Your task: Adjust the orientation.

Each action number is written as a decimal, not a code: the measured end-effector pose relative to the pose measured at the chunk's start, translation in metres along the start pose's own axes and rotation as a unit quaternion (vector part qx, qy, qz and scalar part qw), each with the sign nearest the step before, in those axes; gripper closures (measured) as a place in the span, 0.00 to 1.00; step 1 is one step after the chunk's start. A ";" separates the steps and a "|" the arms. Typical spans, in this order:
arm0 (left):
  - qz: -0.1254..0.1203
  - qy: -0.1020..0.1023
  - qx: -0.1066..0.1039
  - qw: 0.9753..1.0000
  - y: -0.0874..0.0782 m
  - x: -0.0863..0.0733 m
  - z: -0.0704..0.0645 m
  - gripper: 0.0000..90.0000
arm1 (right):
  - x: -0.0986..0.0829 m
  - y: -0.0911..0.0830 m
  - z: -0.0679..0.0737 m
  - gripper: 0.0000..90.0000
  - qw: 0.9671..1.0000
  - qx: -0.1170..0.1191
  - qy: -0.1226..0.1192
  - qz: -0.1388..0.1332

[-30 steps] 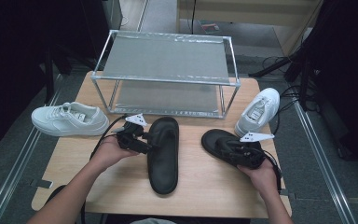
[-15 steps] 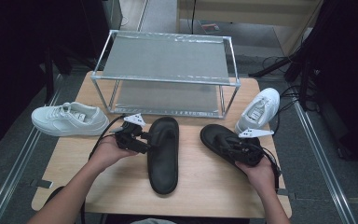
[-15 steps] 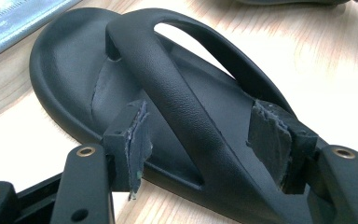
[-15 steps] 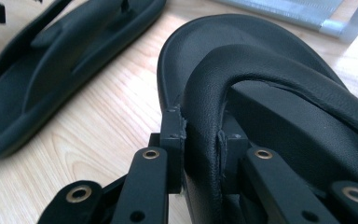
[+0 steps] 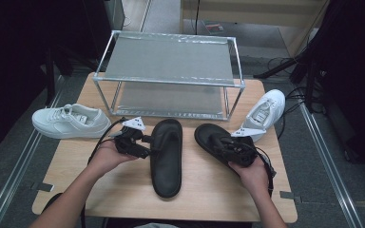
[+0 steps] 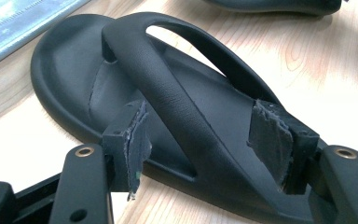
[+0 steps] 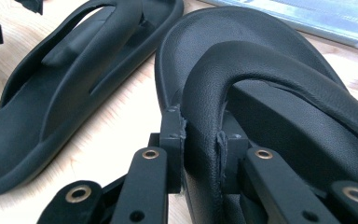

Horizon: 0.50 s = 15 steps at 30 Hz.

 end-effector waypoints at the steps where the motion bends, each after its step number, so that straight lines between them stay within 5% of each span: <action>1: 0.000 0.002 0.003 1.000 -0.001 -0.001 0.000 0.42 | 0.001 0.001 0.001 0.86 1.000 0.001 0.001 0.000; 15: 0.000 -0.014 0.013 1.000 -0.009 -0.019 0.000 0.42 | 0.016 0.028 0.006 0.86 1.000 0.004 0.008 0.027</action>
Point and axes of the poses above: each handheld gripper's, and its own axes: y roughly forward along the jaws, x roughly out of its top, z roughly to its left, the point moved 9 cm from there along y, roughly forward along the jaws, and after that the axes turned 11 degrees about z, right-handed, at the moved point
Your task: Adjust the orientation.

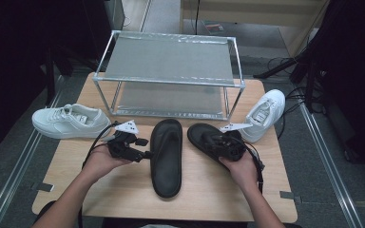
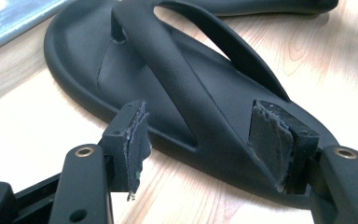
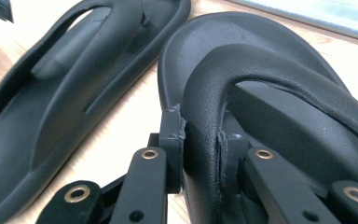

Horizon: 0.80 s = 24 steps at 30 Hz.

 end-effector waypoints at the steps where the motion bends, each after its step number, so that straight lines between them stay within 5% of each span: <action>1: -0.001 -0.002 0.004 1.000 -0.001 -0.001 0.000 0.42 | 0.001 0.002 0.000 0.86 1.000 -0.002 -0.004 0.001; 7: -0.031 -0.006 0.004 0.999 -0.009 -0.001 -0.003 0.46 | 0.008 0.013 0.002 0.86 1.000 -0.008 -0.007 0.010; 24: -0.015 -0.015 -0.008 1.000 -0.002 -0.008 -0.004 0.50 | 0.019 0.026 0.002 0.84 1.000 -0.018 -0.008 0.001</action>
Point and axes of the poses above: each handheld gripper's, and its own axes: y roughly forward along the jaws, x roughly out of its top, z roughly to its left, the point moved 9 cm from there along y, roughly forward along the jaws, and after that the axes turned 11 degrees about z, right-handed, at the moved point
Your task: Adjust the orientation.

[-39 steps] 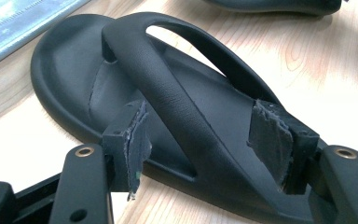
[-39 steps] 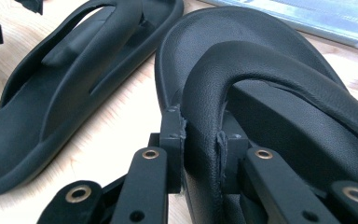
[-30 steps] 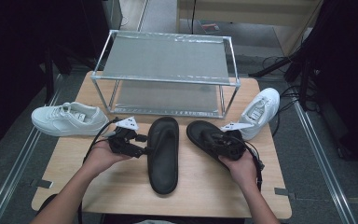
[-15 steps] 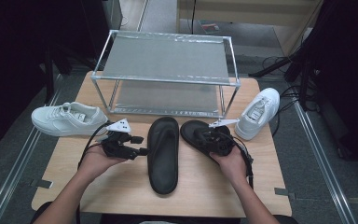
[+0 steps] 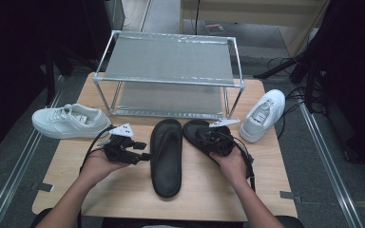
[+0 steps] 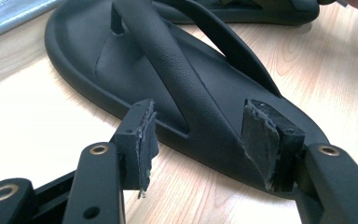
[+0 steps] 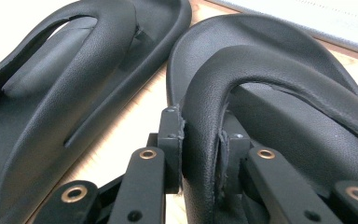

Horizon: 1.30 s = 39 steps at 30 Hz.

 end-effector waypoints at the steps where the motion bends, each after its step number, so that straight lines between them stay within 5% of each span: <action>1: 0.002 0.000 0.000 1.000 0.000 0.000 0.000 0.50 | 0.000 -0.001 0.000 0.80 1.000 0.001 0.000 -0.001; 11: 0.000 -0.009 -0.001 1.000 0.003 0.002 0.012 0.55 | -0.003 -0.025 0.001 0.74 1.000 0.014 -0.016 -0.022; 20: -0.024 -0.007 -0.007 1.000 0.006 0.009 0.018 0.66 | -0.014 -0.048 -0.008 0.91 0.999 0.016 -0.005 -0.041; 23: 0.004 -0.010 -0.002 1.000 0.010 0.009 0.020 0.74 | -0.017 -0.050 -0.012 0.95 0.999 0.011 0.002 -0.039; 28: 0.011 -0.013 -0.003 1.000 0.014 0.013 0.024 0.89 | -0.024 -0.048 -0.016 0.96 1.000 -0.007 -0.001 -0.022; 39: 0.047 -0.004 0.000 0.999 0.033 0.010 0.024 0.90 | -0.028 -0.040 -0.013 0.96 1.000 -0.019 -0.016 -0.002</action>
Point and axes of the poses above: each handheld gripper's, and its own axes: y roughly forward along the jaws, x roughly out of its top, z roughly to its left, the point moved 9 cm from there along y, roughly forward along the jaws, and after that the axes turned 11 degrees about z, right-handed, at the moved point
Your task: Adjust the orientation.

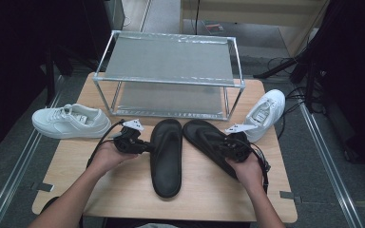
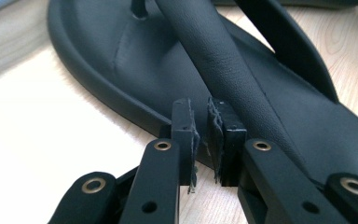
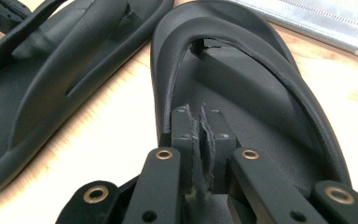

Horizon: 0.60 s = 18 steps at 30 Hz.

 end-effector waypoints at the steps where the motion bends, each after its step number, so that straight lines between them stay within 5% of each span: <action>1: 0.000 0.000 -0.002 1.000 0.001 0.001 -0.002 0.90 | 0.000 0.000 0.001 0.96 1.000 0.002 -0.002 -0.001; 18: 0.015 0.022 -0.017 1.000 0.007 0.002 -0.019 0.90 | 0.002 0.007 0.015 0.94 1.000 0.018 -0.016 0.005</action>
Point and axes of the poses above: each handheld gripper's, and its own axes: y roughly forward along the jaws, x roughly out of its top, z roughly to its left, the point moved 9 cm from there along y, roughly forward along the jaws, and after that the axes turned 11 degrees about z, right-handed, at the moved point
